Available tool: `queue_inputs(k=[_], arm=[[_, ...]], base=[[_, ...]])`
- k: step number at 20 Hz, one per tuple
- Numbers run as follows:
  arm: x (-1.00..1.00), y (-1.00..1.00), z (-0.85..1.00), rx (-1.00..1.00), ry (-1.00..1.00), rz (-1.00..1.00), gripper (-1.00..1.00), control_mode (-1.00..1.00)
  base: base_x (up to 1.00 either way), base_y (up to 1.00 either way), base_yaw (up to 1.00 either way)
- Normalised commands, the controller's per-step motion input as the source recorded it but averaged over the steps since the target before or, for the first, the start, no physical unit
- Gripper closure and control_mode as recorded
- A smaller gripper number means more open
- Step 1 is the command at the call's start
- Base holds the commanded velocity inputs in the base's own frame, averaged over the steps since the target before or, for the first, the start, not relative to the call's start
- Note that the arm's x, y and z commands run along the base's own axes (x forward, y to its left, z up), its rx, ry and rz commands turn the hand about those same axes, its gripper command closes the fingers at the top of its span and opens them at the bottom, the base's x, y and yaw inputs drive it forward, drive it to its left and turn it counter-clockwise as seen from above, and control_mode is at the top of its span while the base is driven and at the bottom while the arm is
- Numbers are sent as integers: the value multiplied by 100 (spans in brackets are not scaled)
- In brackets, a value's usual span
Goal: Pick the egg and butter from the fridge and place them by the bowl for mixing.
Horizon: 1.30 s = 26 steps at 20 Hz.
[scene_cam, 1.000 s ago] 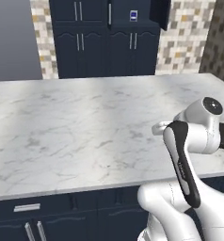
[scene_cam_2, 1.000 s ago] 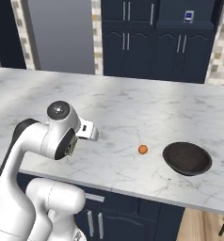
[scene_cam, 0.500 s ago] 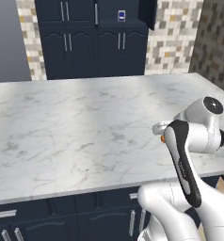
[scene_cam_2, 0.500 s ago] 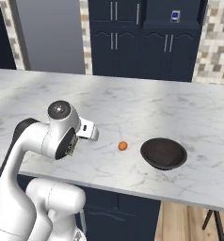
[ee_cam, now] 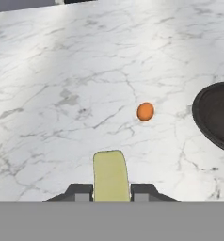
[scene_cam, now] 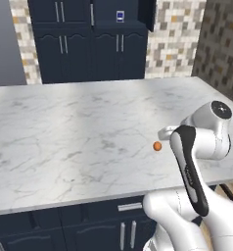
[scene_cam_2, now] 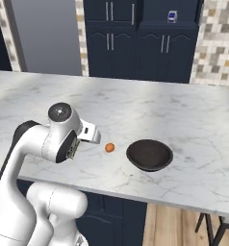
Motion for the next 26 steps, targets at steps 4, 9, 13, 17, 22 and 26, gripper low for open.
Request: queue_inputs(k=[4, 9, 13, 17, 22, 26], arm=[[0, 0, 0, 0, 0, 0, 100, 100], [0, 0, 0, 0, 0, 0, 100, 100], [0, 0, 0, 0, 0, 0, 100, 100], [0, 0, 0, 0, 0, 0, 100, 100], [0, 0, 0, 0, 0, 0, 100, 100], [22, 4, -6, 0, 1, 0, 100, -100]], base=[[35, -5, 0], [50, 0, 1], [43, 1, 2], [28, 2, 0], [0, 0, 0], [0, 0, 0]])
